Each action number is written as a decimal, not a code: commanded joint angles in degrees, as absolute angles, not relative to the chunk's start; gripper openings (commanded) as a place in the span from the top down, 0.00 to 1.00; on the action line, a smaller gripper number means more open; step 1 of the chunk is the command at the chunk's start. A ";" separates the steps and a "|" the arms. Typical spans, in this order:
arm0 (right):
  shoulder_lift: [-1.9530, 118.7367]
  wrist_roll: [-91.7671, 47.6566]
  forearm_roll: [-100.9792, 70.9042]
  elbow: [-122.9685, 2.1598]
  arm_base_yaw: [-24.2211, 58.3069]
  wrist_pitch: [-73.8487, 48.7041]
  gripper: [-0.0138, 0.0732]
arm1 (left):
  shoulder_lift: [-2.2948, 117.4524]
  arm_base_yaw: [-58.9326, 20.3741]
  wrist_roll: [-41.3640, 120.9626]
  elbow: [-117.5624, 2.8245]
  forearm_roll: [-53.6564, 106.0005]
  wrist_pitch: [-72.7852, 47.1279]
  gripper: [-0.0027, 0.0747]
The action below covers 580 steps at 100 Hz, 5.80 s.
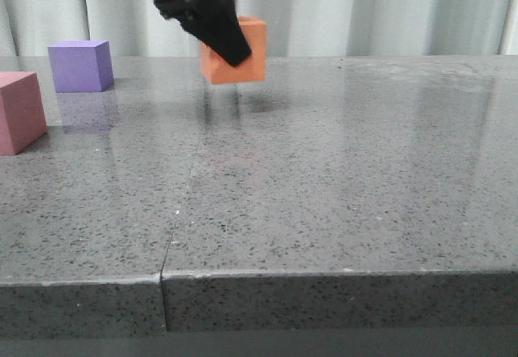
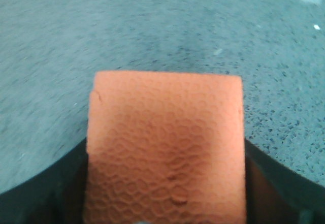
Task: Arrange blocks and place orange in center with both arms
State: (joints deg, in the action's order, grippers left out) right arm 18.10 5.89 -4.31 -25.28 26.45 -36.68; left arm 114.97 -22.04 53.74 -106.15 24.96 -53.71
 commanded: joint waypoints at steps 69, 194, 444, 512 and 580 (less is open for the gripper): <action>18.62 5.23 -4.14 -26.75 26.30 -32.94 0.92 | 102.63 -15.08 -7.81 -105.63 -10.69 -59.35 0.58; 18.62 5.23 -4.14 -26.75 26.30 -32.94 0.92 | 104.20 -10.52 -21.25 -88.00 -11.43 -41.71 0.39; 18.62 5.23 -4.14 -26.75 26.30 -32.94 0.92 | 40.92 -11.03 -19.70 -43.71 -12.87 -35.76 0.99; 18.62 5.23 -4.14 -26.75 26.30 -32.94 0.92 | 20.87 -11.03 -19.70 -26.22 -14.64 -35.08 0.99; 18.62 5.23 -4.14 -26.75 26.30 -32.94 0.92 | 7.02 0.00 -3.08 -4.41 -1.74 -3.01 0.99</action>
State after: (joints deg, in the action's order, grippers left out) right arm 18.10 5.89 -4.31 -25.28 26.45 -36.68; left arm 8.59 -0.13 -3.34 -4.80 -3.74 -8.48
